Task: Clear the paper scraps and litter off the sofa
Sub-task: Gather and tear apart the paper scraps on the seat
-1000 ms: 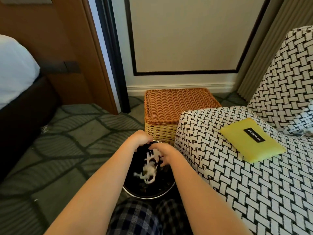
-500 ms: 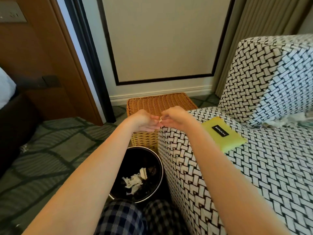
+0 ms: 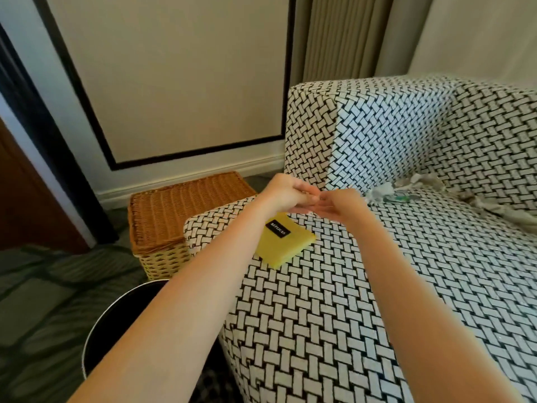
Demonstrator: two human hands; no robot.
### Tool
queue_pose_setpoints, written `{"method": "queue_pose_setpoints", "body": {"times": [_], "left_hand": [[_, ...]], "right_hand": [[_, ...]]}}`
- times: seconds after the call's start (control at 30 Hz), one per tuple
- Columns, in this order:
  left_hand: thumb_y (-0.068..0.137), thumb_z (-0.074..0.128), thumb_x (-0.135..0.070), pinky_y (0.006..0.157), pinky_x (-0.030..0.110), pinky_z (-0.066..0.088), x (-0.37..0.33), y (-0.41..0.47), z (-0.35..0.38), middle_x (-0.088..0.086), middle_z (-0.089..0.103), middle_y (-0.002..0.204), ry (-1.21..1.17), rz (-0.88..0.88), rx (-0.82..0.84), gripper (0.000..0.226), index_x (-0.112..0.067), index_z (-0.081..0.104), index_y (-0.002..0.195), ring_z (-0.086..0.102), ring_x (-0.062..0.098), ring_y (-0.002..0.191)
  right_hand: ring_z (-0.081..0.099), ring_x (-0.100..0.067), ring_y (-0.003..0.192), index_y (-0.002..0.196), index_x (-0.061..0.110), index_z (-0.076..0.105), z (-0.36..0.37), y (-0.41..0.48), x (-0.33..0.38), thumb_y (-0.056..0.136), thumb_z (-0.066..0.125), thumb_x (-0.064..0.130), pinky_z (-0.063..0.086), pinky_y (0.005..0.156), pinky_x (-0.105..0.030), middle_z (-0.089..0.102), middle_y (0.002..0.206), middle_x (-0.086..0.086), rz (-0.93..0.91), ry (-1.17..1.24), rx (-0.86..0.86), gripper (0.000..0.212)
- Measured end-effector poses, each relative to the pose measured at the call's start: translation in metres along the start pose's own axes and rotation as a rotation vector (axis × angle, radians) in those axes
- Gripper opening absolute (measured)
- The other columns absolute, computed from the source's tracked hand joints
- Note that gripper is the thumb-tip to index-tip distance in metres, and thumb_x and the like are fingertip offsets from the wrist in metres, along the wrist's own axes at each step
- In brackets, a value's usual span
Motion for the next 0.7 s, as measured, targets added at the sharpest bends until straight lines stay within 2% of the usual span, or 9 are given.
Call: {"method": "queue_pose_setpoints", "body": {"times": [0.1,0.17,0.23,0.3,0.33,0.4,0.47,0.6,0.7], "left_hand": [[0.087,0.063,-0.011,0.067,0.017,0.056,-0.001,0.014,0.020,0.005,0.064,0.105,0.094,0.022,-0.091,0.006,-0.017,0.065,0.087,0.065,0.012,0.078],[0.094,0.050,-0.024,0.081,0.029,0.055,-0.003,0.023,0.029,-0.001,0.066,0.092,0.223,0.045,-0.144,0.020,-0.022,0.064,0.080,0.066,0.019,0.086],[0.096,0.043,-0.029,0.096,0.035,0.048,0.000,0.030,0.035,0.000,0.068,0.086,0.402,0.059,-0.151,0.032,-0.018,0.069,0.081,0.067,0.023,0.087],[0.094,0.046,-0.018,0.097,0.031,0.045,0.004,0.037,0.044,0.004,0.069,0.103,0.603,0.078,-0.110,0.027,-0.009,0.072,0.098,0.065,0.021,0.082],[0.092,0.049,-0.011,0.097,0.031,0.045,0.007,0.040,0.047,0.005,0.067,0.113,0.695,0.088,-0.096,0.026,-0.009,0.071,0.105,0.063,0.020,0.090],[0.089,0.050,-0.004,0.097,0.032,0.046,0.016,0.047,0.056,0.008,0.064,0.116,0.830,0.110,-0.072,0.030,-0.011,0.068,0.112,0.059,0.024,0.105],[0.092,0.048,-0.005,0.087,0.033,0.051,0.020,0.052,0.073,0.011,0.061,0.111,0.927,0.176,-0.057,0.030,-0.009,0.063,0.118,0.060,0.026,0.099],[0.095,0.044,-0.005,0.080,0.034,0.054,0.018,0.059,0.102,0.011,0.062,0.106,0.942,0.354,-0.141,0.036,-0.010,0.048,0.131,0.062,0.024,0.094],[0.097,0.043,-0.007,0.083,0.035,0.053,0.014,0.072,0.106,0.011,0.063,0.108,0.890,0.374,-0.189,0.034,-0.010,0.047,0.130,0.061,0.025,0.099]], "right_hand": [[0.062,-0.018,0.075,0.119,-0.005,0.056,-0.026,0.011,-0.014,0.091,0.049,0.001,0.053,0.070,-0.030,0.065,0.096,-0.015,-0.052,0.023,-0.028,0.029],[0.055,-0.013,0.063,0.116,-0.004,0.057,-0.042,0.017,-0.025,0.090,0.049,0.001,0.051,0.060,-0.024,0.060,0.079,-0.007,-0.131,0.044,-0.071,0.028],[0.052,-0.012,0.059,0.106,0.009,0.059,-0.054,0.023,-0.033,0.090,0.047,-0.001,0.052,0.061,-0.025,0.060,0.082,-0.006,-0.183,0.025,-0.157,0.023],[0.052,-0.015,0.059,0.099,0.010,0.063,-0.064,0.029,-0.035,0.088,0.043,-0.004,0.053,0.070,-0.034,0.063,0.087,-0.009,-0.250,-0.080,-0.247,0.026],[0.053,-0.016,0.059,0.097,0.007,0.064,-0.068,0.031,-0.035,0.087,0.042,-0.004,0.052,0.067,-0.033,0.063,0.084,-0.008,-0.283,-0.153,-0.275,0.027],[0.048,-0.014,0.055,0.094,0.009,0.066,-0.075,0.035,-0.034,0.087,0.045,0.001,0.043,0.052,-0.026,0.059,0.071,-0.001,-0.346,-0.346,-0.291,0.024],[0.044,-0.009,0.053,0.094,0.013,0.068,-0.081,0.039,-0.034,0.087,0.049,0.007,0.035,0.046,-0.020,0.057,0.067,0.003,-0.396,-0.552,-0.291,0.021],[0.057,-0.014,0.081,0.107,0.023,0.066,-0.084,0.050,-0.034,0.085,0.053,0.024,0.044,0.063,-0.022,0.066,0.106,-0.001,-0.463,-0.857,-0.276,0.026],[0.057,-0.021,0.098,0.102,0.030,0.066,-0.080,0.061,-0.032,0.082,0.053,0.039,0.045,0.074,-0.029,0.053,0.129,-0.005,-0.446,-1.031,-0.240,0.025]]}}
Point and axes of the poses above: each hand's wrist, its own y-axis towards the middle knuckle, its own z-axis out of the palm, x = y × z, the point moved 3 cm from there along y, towards the middle knuckle
